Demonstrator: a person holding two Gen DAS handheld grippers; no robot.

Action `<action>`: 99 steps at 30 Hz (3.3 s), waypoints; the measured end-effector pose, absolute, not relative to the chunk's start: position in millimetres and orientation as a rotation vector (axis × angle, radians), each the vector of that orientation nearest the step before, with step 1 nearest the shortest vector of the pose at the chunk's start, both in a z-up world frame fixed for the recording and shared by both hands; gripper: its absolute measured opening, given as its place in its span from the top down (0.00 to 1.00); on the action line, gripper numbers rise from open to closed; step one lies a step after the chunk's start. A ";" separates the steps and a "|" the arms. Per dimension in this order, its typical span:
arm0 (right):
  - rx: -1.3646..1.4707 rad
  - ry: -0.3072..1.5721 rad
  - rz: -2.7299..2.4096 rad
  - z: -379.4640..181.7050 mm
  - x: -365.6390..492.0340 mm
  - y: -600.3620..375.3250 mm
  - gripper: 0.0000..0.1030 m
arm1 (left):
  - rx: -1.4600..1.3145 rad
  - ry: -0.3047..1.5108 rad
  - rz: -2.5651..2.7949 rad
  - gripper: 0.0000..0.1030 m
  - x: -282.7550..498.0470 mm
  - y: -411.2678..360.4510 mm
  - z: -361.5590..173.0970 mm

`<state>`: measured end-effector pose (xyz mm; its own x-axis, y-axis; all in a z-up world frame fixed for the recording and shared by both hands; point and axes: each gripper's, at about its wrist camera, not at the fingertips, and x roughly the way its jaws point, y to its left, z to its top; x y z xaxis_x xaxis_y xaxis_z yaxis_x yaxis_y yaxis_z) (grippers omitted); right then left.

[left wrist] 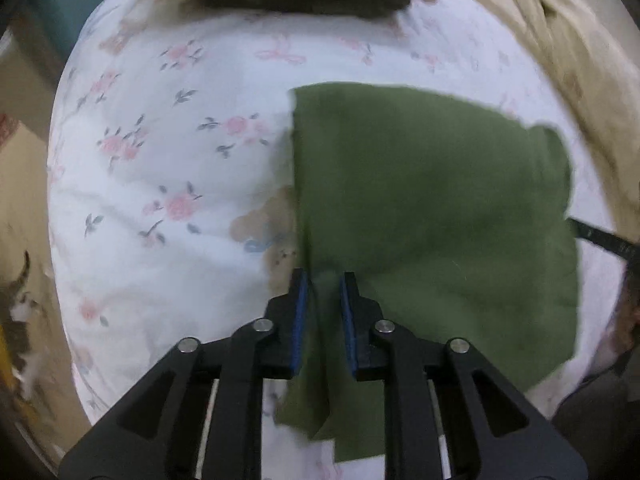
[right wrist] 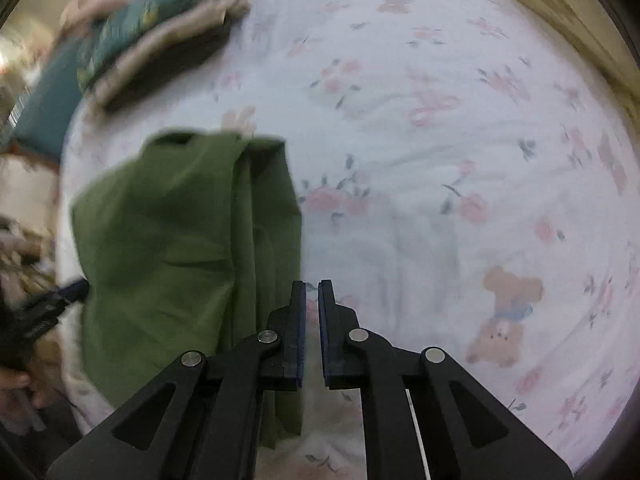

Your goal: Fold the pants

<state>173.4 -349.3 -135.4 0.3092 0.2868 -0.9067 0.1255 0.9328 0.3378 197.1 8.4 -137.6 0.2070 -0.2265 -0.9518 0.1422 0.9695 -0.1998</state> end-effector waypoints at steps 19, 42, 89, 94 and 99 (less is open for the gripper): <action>0.563 1.358 0.417 -198.1 166.3 -297.1 0.19 | -0.189 1.380 -0.479 0.03 183.2 -4.4 -178.1; 0.383 0.811 0.645 9.4 342.1 -220.0 0.84 | -0.132 0.854 -0.516 0.88 308.5 32.5 57.6; 0.191 0.600 0.241 49.5 143.0 -208.5 0.01 | -0.051 0.621 -0.052 0.00 125.9 42.8 53.5; 0.165 0.550 0.197 28.7 85.0 -203.0 0.00 | -0.001 0.612 -0.042 0.00 67.7 34.6 35.2; 0.127 0.557 0.190 19.1 62.4 -193.3 0.00 | -0.003 0.548 -0.013 0.00 45.3 33.3 31.3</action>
<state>62.4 -193.3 19.1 0.8319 0.2133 -0.5122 -0.1448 0.9746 0.1707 45.3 33.3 31.3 0.8535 -0.0127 -0.5209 0.0114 0.9999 -0.0058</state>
